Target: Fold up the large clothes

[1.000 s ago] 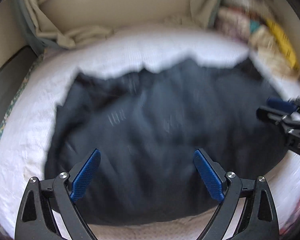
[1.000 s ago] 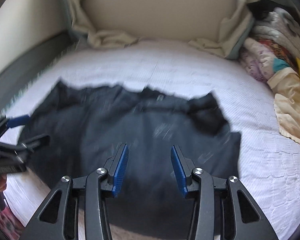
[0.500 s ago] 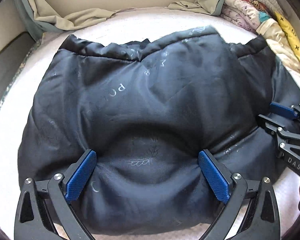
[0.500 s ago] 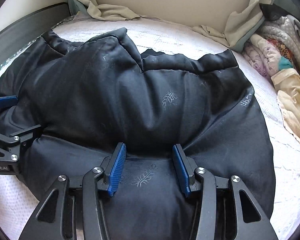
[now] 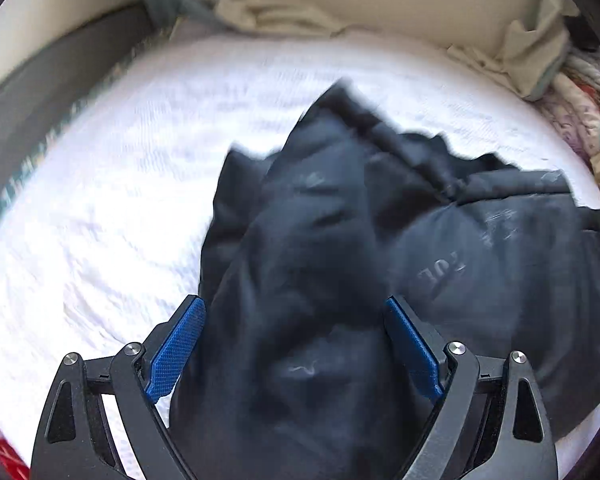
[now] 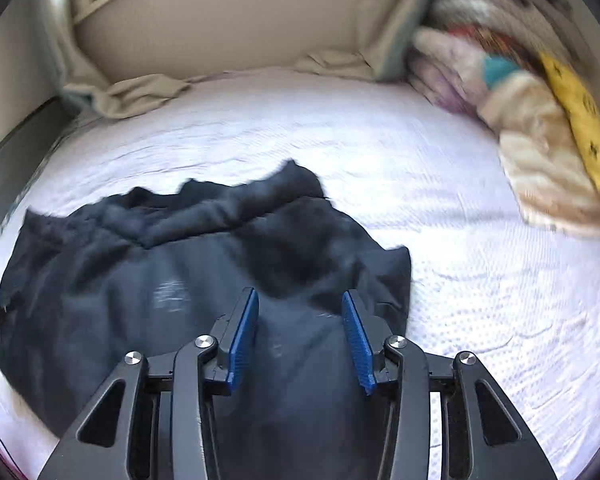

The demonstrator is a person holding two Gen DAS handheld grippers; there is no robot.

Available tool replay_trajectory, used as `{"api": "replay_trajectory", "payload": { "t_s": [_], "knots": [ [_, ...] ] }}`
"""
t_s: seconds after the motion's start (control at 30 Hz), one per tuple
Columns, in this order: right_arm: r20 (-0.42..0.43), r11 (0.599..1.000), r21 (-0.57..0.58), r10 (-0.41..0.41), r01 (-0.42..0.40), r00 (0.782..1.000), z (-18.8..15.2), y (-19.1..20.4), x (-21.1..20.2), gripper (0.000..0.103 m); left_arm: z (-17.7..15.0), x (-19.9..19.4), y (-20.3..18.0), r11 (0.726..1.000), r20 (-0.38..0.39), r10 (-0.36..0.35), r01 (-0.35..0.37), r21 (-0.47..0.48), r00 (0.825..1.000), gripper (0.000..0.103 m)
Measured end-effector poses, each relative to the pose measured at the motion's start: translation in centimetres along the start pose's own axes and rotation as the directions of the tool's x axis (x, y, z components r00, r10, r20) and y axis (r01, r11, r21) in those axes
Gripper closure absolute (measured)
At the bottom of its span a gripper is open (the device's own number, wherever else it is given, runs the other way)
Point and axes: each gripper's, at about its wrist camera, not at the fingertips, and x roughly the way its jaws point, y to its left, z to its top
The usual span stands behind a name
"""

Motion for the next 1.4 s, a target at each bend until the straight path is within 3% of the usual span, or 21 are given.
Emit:
{"api": "replay_trajectory", "payload": {
  "t_s": [0.1, 0.2, 0.47, 0.6, 0.7, 0.77, 0.83, 0.93, 1.03, 1.1, 1.2, 1.23, 1.33, 1.4],
  "knots": [
    [-0.056, 1.0, 0.01, 0.013, -0.012, 0.998, -0.5, -0.2, 2.1, 0.064, -0.5, 2.6, 2.4, 0.988, -0.066, -0.083, 0.073, -0.138, 0.994, 0.0],
    [-0.086, 1.0, 0.009, 0.01, -0.01, 0.996, -0.8, -0.8, 3.7, 0.065, -1.0, 4.4, 4.5, 0.951, -0.11, -0.196, 0.162, -0.264, 0.974, 0.0],
    [-0.056, 0.996, -0.049, -0.073, 0.071, 0.996, -1.7, 0.2, 5.6, 0.065, -1.2, 4.5, 2.3, 0.98, -0.078, -0.116, 0.102, -0.172, 0.99, 0.0],
    [-0.066, 0.997, -0.021, -0.079, 0.078, 0.995, -1.3, 0.1, 5.7, 0.065, -0.2, 4.6, 2.6, 0.97, -0.093, -0.156, 0.135, -0.201, 0.983, 0.0],
    [-0.125, 0.997, 0.074, -0.007, 0.016, 0.992, 0.0, -1.2, 5.2, 0.063, 0.2, 3.9, 4.3, 0.938, -0.113, -0.26, 0.223, -0.266, 0.959, 0.006],
    [-0.141, 0.983, 0.182, 0.06, -0.034, 0.988, 0.8, -2.7, 4.1, 0.061, 0.5, 2.7, 6.0, 0.9, -0.1, -0.344, 0.297, -0.32, 0.934, 0.01],
    [-0.104, 0.962, 0.264, 0.097, -0.066, 0.99, 1.6, -3.9, 2.1, 0.061, 0.6, 1.2, 8.3, 0.847, -0.042, -0.415, 0.369, -0.384, 0.909, 0.01],
    [-0.024, 0.963, 0.258, 0.082, -0.073, 0.996, 2.7, -3.9, -1.0, 0.056, 0.4, -0.6, 11.2, 0.78, 0.025, -0.48, 0.44, -0.446, 0.877, 0.01],
    [0.054, 0.964, 0.237, 0.108, -0.118, 0.993, 3.3, -3.0, -3.9, 0.054, -0.3, -1.5, 12.7, 0.737, 0.054, -0.522, 0.482, -0.474, 0.851, 0.009],
    [0.086, 0.962, 0.218, 0.147, -0.162, 0.985, 3.5, -2.0, -5.3, 0.053, -0.8, -1.6, 12.8, 0.737, 0.047, -0.535, 0.493, -0.461, 0.843, 0.009],
    [0.097, 0.963, 0.178, 0.188, -0.203, 0.977, 3.6, -0.1, -6.3, 0.052, -1.7, -1.6, 12.2, 0.767, 0.007, -0.529, 0.481, -0.424, 0.849, 0.009],
    [0.097, 0.963, 0.162, 0.202, -0.215, 0.975, 3.5, 0.6, -6.6, 0.052, -2.3, -1.2, 11.8, 0.767, -0.015, -0.541, 0.486, -0.418, 0.841, 0.009],
    [0.096, 0.964, 0.12, 0.228, -0.239, 0.969, 3.2, 2.2, -7.1, 0.052, -4.0, 0.1, 11.6, 0.749, -0.079, -0.58, 0.492, -0.444, 0.811, 0.009],
    [0.097, 0.964, 0.103, 0.236, -0.245, 0.967, 3.0, 2.7, -7.3, 0.051, -4.7, 1.1, 11.6, 0.732, -0.095, -0.591, 0.483, -0.48, 0.801, 0.009]
  ]
}}
